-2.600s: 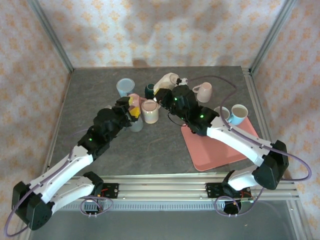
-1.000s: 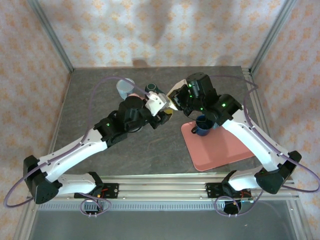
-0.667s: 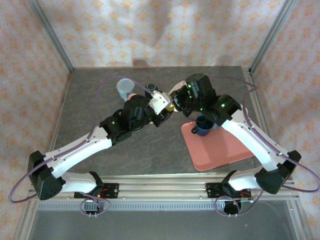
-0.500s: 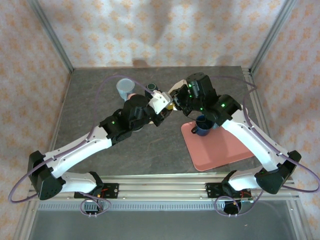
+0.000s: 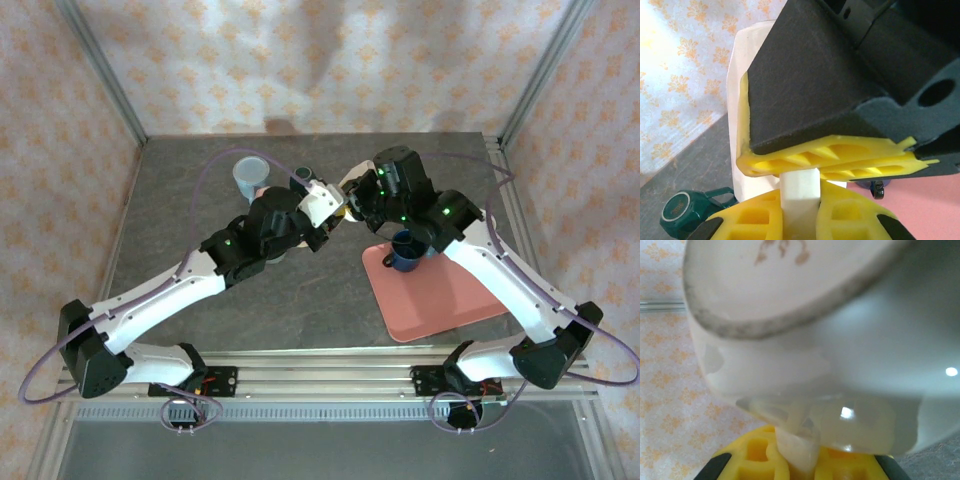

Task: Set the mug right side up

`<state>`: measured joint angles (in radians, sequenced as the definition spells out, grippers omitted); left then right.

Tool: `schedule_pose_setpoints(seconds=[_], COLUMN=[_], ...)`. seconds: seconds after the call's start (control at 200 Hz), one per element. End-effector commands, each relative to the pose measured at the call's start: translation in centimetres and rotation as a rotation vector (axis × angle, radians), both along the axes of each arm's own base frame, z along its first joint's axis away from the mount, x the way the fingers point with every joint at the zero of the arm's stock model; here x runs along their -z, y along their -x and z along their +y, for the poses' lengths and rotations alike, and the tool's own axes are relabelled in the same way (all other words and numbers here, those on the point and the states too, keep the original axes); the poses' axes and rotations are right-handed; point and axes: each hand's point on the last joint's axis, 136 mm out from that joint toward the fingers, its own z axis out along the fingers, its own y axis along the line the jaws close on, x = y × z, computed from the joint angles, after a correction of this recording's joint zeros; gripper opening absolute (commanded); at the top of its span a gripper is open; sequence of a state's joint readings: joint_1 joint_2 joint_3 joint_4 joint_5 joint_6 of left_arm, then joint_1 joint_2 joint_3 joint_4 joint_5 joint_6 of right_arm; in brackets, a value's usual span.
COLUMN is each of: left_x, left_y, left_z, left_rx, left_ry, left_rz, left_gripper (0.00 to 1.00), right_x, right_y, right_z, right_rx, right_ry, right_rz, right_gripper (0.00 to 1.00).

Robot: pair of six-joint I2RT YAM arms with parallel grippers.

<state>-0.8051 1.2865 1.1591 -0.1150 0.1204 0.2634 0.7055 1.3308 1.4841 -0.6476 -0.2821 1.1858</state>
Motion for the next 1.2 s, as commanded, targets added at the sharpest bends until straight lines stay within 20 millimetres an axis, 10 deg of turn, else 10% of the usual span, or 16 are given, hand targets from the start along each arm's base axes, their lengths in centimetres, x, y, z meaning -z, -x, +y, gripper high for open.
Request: schedule_pose_setpoints(seconds=[0.0, 1.196], left_x=[-2.7, -1.6], left_y=[-0.8, -2.7], left_z=[0.1, 1.8], left_rx=[-0.047, -0.125], left_ry=[0.053, 0.071], left_rz=[-0.038, 0.084], left_gripper=[0.00, 0.00], right_x=[-2.5, -1.0], right_y=[0.0, -1.0], right_z=[-0.3, -2.9], right_rx=[0.003, 0.064], right_ry=[-0.043, 0.144], right_rz=[-0.098, -0.144], right_gripper=[0.00, 0.36])
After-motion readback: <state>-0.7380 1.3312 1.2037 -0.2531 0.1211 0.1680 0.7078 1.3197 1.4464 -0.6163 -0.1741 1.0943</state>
